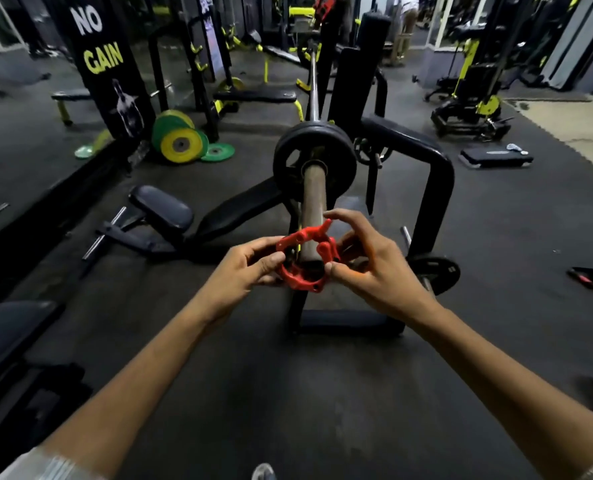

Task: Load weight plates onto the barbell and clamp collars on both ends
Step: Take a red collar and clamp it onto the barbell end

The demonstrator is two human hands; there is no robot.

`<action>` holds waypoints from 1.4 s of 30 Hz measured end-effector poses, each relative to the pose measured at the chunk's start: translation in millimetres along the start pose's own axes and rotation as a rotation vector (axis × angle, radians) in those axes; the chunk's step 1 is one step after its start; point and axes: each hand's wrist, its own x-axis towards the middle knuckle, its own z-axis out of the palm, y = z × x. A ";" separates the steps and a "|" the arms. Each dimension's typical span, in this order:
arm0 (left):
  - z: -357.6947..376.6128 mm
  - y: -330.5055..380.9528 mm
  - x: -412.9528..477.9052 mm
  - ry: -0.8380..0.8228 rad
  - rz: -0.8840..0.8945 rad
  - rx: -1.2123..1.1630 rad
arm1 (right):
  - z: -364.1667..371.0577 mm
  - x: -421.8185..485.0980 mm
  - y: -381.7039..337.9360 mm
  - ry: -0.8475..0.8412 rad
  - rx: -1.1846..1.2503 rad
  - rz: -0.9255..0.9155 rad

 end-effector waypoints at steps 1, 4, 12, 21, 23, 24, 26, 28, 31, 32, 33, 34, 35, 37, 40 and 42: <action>4.3 -4.0 -4.0 0.006 -0.004 0.011 | 3.2 -4.2 3.9 0.003 -0.014 -0.020; 12.2 -12.0 -12.3 0.016 -0.009 0.044 | 12.3 -12.5 19.0 0.005 -0.080 -0.058; 26.3 -31.6 -5.9 0.126 0.009 0.103 | 16.3 -11.7 48.2 0.004 -0.224 -0.122; 10.5 -39.5 80.0 0.201 -0.023 0.138 | 23.3 50.0 79.9 0.247 -0.248 -0.079; 3.9 -42.7 101.4 0.212 -0.034 0.175 | 23.8 66.0 92.1 0.277 -0.275 -0.066; -0.3 -43.8 115.0 0.218 -0.032 0.189 | 24.1 75.9 98.5 0.293 -0.290 -0.049; -7.1 -43.2 141.9 0.234 -0.020 0.234 | 23.1 97.9 109.5 0.327 -0.307 -0.019; -10.8 -41.8 162.9 0.262 -0.004 0.273 | 22.2 116.4 118.5 0.353 -0.305 0.008; -15.0 -42.4 191.0 0.316 0.014 0.298 | 20.6 143.8 130.0 0.376 -0.290 0.037; -15.1 -42.2 197.6 0.337 0.018 0.299 | 20.5 151.1 133.5 0.376 -0.291 0.052; -15.3 -41.5 204.7 0.353 0.021 0.296 | 19.9 158.5 137.2 0.377 -0.295 0.066; -15.0 -40.6 211.6 0.363 0.027 0.294 | 18.9 165.7 141.8 0.378 -0.294 0.074; -14.7 -40.0 218.2 0.370 0.034 0.294 | 17.4 172.4 145.4 0.376 -0.291 0.076; -13.9 -41.2 230.9 0.386 0.041 0.277 | 15.0 183.5 149.0 0.370 -0.290 0.077; -11.8 -44.0 243.3 0.437 0.019 0.226 | 9.0 194.9 154.9 0.355 -0.286 0.066; -12.4 -46.6 244.6 0.442 0.006 0.198 | 7.9 196.3 159.0 0.322 -0.266 0.051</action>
